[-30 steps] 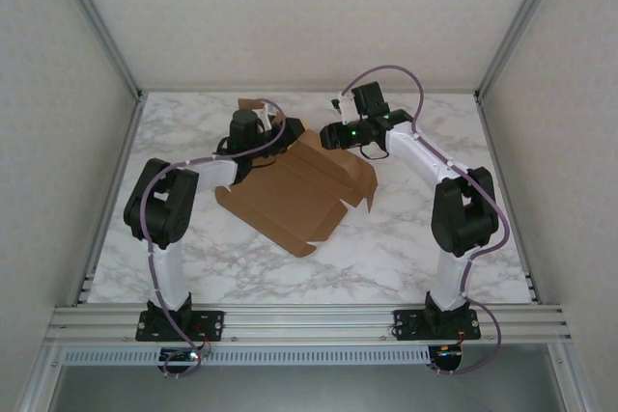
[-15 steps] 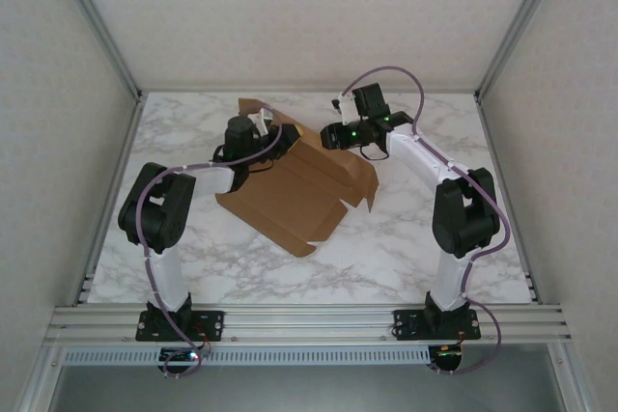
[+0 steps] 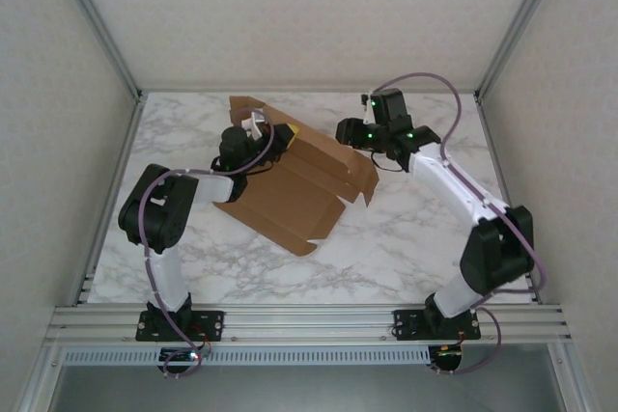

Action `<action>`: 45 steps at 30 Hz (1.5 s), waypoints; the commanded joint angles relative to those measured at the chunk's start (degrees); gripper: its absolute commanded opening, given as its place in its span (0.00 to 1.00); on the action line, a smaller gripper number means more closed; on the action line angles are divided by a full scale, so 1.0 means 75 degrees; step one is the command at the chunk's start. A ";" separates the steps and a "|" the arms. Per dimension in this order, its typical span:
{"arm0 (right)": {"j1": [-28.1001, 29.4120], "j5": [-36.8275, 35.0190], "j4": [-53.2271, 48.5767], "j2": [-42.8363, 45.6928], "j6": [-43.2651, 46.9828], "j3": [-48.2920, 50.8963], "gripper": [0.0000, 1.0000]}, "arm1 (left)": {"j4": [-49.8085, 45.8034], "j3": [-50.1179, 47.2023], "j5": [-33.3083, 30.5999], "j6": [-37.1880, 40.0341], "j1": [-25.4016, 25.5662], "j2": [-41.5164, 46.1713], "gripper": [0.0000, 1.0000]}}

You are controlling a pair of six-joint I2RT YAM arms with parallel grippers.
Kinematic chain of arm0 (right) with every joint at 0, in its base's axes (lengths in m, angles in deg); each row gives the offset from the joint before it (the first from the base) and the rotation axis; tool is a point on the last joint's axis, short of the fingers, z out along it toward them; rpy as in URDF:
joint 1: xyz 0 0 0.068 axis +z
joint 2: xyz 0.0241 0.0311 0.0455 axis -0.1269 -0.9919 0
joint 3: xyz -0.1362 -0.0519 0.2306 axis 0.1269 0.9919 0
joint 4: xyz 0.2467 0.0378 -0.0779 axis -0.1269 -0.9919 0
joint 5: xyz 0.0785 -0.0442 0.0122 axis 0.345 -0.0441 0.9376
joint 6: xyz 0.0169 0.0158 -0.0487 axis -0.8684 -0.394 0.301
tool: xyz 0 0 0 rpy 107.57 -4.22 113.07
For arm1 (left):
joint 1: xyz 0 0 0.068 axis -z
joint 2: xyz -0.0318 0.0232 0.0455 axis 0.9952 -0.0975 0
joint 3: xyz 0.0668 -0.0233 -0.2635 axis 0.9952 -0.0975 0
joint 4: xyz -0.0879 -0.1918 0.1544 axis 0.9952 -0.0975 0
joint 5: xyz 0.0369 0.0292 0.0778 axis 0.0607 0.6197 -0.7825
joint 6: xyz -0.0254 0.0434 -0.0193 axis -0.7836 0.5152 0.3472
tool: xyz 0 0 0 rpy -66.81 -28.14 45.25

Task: Fold the paper box

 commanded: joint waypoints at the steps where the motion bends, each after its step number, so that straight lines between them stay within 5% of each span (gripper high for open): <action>1: 0.0228 -0.0634 0.0297 0.0591 -0.2200 0.0654 0.45 | 0.1022 -0.0188 -0.0576 -0.0356 0.0169 -0.0015 0.04; 6: 0.0382 -0.0806 0.0906 0.1184 -0.3982 0.1931 0.45 | 0.1386 -0.0420 -0.1219 -0.0745 0.0319 -0.0159 0.04; 11: 0.0363 -0.1302 0.1524 0.1169 -0.4005 0.2501 0.49 | 0.1270 -0.0605 -0.1716 -0.0635 0.0523 0.0002 0.04; 26: -0.0339 0.1429 0.4180 -0.0383 -0.3931 0.2144 0.48 | 0.0673 -0.0857 -0.2560 -0.1061 0.0896 0.0493 0.04; 42: -0.0829 0.2949 0.7118 -0.1499 -0.5518 0.2369 0.28 | -0.0151 -0.1015 -0.3149 -0.1232 0.0921 0.0923 0.04; 45: -0.0901 0.3132 0.7131 -0.1658 -0.5488 0.2312 0.31 | -0.0113 -0.1056 -0.3226 -0.1307 0.0932 0.0934 0.05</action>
